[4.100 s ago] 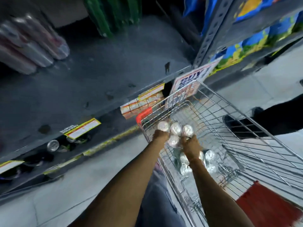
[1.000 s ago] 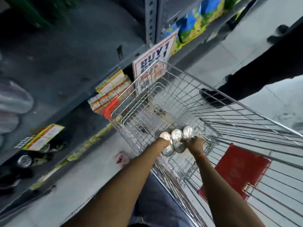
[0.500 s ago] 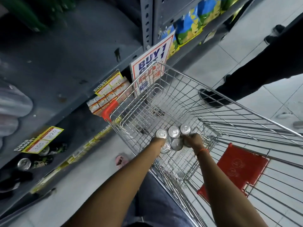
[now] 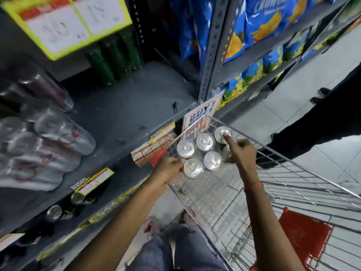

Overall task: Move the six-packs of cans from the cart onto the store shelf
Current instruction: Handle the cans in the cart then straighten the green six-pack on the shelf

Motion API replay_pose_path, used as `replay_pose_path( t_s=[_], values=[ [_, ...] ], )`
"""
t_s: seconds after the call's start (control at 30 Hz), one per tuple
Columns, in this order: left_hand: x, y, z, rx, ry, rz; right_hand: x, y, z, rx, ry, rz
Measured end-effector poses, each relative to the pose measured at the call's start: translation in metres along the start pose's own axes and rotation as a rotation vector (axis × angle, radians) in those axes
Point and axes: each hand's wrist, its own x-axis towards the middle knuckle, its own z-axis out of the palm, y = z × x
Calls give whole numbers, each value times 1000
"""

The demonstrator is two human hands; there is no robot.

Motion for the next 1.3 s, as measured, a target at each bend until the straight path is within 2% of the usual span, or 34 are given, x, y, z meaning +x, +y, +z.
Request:
replay_pose_path(
  t_s=[0.13, 0.3, 0.47, 0.63, 0.73, 0.87, 0.97, 1.1, 1.17, 1.3],
  values=[
    [-32, 36, -43, -96, 116, 191, 1, -78, 14, 84, -18, -164],
    [-53, 65, -94, -205, 236, 337, 9, -150, 53, 206, -160, -250],
    [-33, 80, -123, -311, 378, 368, 21, -203, 107, 212, -324, -267],
    [-2, 90, -137, -342, 453, 349, 42, -231, 153, 201, -424, -277],
    [14, 93, -137, -336, 469, 334, 54, -235, 168, 155, -461, -255],
    [26, 91, -140, -310, 500, 372, 70, -232, 178, 119, -428, -278],
    [24, 75, -129, -98, 588, 432, 72, -224, 176, 107, -445, -264],
    [25, 50, -97, 145, 589, 413, 71, -189, 170, 262, -626, -97],
    [33, 48, -86, 194, 662, 393, 73, -167, 169, 363, -745, -35],
    [42, 49, -72, 184, 774, 315, 76, -141, 170, 403, -716, -38]
  ],
)
